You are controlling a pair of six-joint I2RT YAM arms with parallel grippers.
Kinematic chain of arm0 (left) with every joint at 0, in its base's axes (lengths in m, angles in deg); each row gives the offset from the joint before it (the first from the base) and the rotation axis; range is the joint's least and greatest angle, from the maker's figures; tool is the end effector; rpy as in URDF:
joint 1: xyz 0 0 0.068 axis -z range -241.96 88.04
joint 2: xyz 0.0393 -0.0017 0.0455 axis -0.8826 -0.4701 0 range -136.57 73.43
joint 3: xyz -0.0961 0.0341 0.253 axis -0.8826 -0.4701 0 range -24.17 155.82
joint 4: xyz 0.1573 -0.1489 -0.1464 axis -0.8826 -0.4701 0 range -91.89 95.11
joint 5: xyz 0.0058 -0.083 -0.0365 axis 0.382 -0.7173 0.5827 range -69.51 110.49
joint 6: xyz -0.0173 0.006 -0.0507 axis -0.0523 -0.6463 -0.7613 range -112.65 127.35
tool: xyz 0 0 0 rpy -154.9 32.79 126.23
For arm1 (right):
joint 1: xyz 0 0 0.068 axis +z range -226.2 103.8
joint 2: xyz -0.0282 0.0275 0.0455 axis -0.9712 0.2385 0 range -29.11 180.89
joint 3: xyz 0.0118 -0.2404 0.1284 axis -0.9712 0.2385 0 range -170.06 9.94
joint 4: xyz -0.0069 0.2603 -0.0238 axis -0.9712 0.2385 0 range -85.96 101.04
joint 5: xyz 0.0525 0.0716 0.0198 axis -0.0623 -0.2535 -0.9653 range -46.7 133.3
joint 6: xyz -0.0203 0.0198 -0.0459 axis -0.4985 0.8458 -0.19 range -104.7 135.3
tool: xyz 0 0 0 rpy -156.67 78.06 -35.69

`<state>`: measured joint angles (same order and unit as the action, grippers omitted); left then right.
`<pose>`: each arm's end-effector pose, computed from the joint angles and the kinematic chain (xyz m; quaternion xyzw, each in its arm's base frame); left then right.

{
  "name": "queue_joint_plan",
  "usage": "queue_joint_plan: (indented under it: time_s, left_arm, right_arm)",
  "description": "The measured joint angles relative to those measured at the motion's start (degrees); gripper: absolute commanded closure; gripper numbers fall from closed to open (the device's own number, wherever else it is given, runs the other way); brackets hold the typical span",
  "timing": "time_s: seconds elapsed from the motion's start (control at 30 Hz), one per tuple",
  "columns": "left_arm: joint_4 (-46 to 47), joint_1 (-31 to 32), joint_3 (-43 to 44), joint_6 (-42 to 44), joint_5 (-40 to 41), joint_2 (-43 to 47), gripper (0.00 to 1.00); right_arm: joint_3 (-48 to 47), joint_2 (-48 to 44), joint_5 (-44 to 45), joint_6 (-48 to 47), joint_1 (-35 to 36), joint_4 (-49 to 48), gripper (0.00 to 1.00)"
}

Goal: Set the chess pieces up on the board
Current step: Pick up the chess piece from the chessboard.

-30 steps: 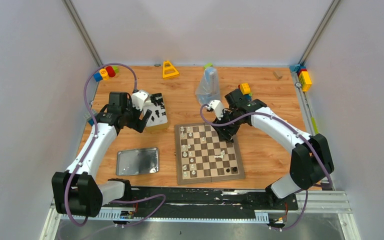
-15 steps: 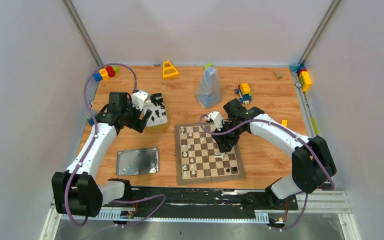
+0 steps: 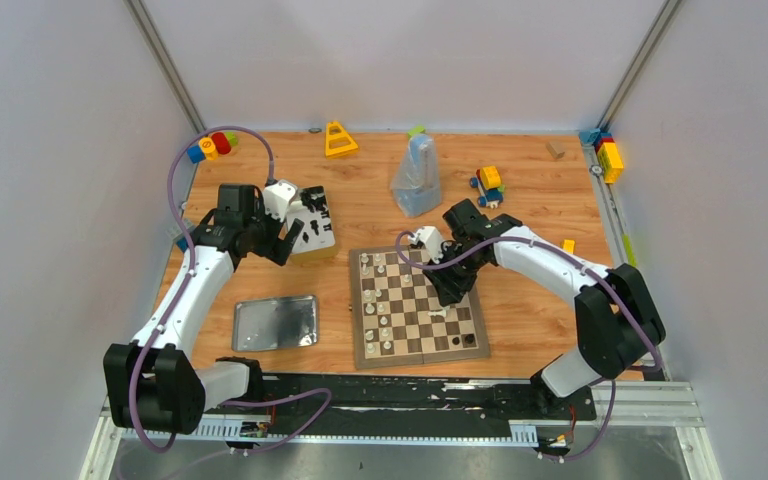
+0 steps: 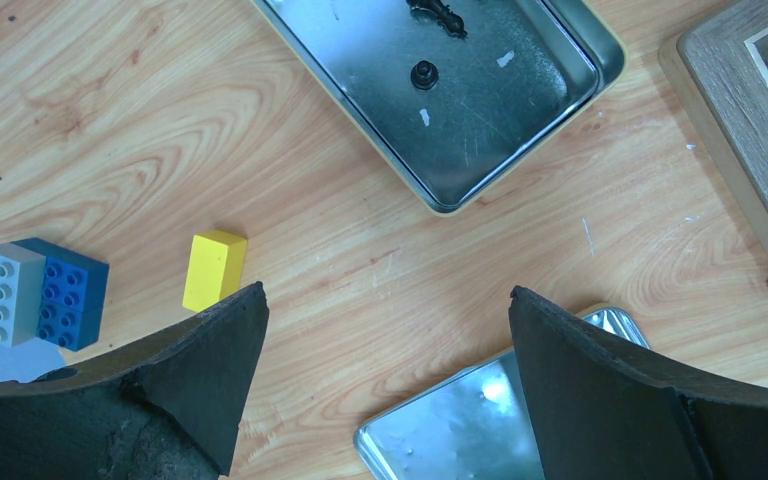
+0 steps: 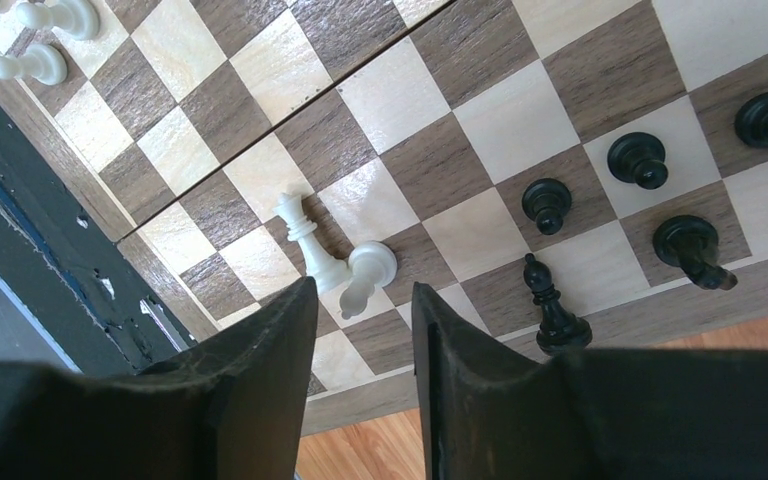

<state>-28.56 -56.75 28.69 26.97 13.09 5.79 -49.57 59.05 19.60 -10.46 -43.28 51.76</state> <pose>0.2428 -0.0267 0.2715 0.2230 0.9063 -0.0154 0.3588 0.2275 0.1644 0.2089 -0.4974 0.8352 0.2108 0.1031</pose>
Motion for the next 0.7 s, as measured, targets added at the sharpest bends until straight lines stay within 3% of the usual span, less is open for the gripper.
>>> queue_joint_plan:
  time_s: [0.7]
  left_arm:
    - [0.02,0.0,-0.02,0.0,0.02,0.0,0.02]
  right_arm:
    - [-1.42,1.86,1.33,-0.24,0.0,0.52,0.93]
